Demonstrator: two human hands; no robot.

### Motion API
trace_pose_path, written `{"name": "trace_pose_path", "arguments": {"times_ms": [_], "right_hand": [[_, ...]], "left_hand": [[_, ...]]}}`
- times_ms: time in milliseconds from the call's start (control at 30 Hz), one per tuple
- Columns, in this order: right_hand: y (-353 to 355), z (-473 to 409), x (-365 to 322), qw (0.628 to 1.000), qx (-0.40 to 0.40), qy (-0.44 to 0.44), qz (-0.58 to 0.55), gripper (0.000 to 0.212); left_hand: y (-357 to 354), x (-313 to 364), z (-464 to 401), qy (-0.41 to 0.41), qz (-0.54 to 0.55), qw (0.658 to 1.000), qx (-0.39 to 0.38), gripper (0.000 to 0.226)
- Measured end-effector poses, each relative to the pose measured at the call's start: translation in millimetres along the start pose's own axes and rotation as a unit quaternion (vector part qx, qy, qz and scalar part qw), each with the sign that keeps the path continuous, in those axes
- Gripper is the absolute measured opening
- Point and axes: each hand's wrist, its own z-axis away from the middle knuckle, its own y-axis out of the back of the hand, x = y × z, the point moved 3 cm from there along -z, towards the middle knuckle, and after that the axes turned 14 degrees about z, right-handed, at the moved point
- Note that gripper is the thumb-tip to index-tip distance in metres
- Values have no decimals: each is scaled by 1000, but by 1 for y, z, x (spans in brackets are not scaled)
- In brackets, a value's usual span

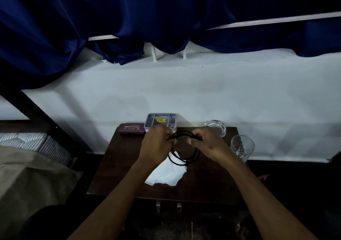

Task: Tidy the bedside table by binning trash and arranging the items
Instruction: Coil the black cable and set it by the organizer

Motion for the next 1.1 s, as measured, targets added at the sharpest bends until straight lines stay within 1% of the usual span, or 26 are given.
{"name": "trace_pose_path", "arguments": {"times_ms": [67, 133, 233, 367, 467, 567, 633, 700, 800, 900, 967, 1000, 1100], "right_hand": [[-5, 1, 3, 999, 2, 3, 35, 20], [-14, 1, 4, 998, 5, -7, 60, 21], [-28, -1, 8, 995, 6, -27, 93, 20], [-40, -5, 18, 990, -3, -49, 132, 16], [-47, -9, 25, 991, -26, -58, 115, 14], [-52, -14, 31, 990, -24, -62, 124, 15], [-55, -20, 32, 988, -16, -74, 135, 17], [-55, -27, 33, 983, -16, -56, 174, 20], [-50, -44, 33, 967, -43, 11, 252, 15], [-42, -67, 32, 945, -63, 44, 319, 18], [-40, -85, 31, 923, -65, 55, 375, 22], [-40, -95, 31, 914, -66, 62, 396, 25], [-42, -121, 31, 896, -61, 66, 436, 26]], "left_hand": [[-8, -14, 1, 48, 32, 998, 14, 21], [-18, -23, 2, 76, 46, 996, 22, 19], [-33, -33, 4, 106, 68, 991, 33, 22], [-47, -43, 3, 137, 101, 984, 52, 31], [-53, -50, 2, 152, 104, 980, 69, 34], [-61, -57, 2, 172, 134, 975, 40, 36], [-65, -59, 2, 174, 124, 977, 12, 39], [-67, -59, -1, 169, 115, 979, -9, 42], [-70, -61, -14, 167, 105, 979, -56, 41], [-77, -64, -30, 170, 76, 978, -92, 41], [-83, -65, -42, 168, 70, 980, -83, 41], [-88, -66, -48, 172, 84, 979, -74, 40], [-107, -72, -62, 226, 182, 956, -29, 41]]}}
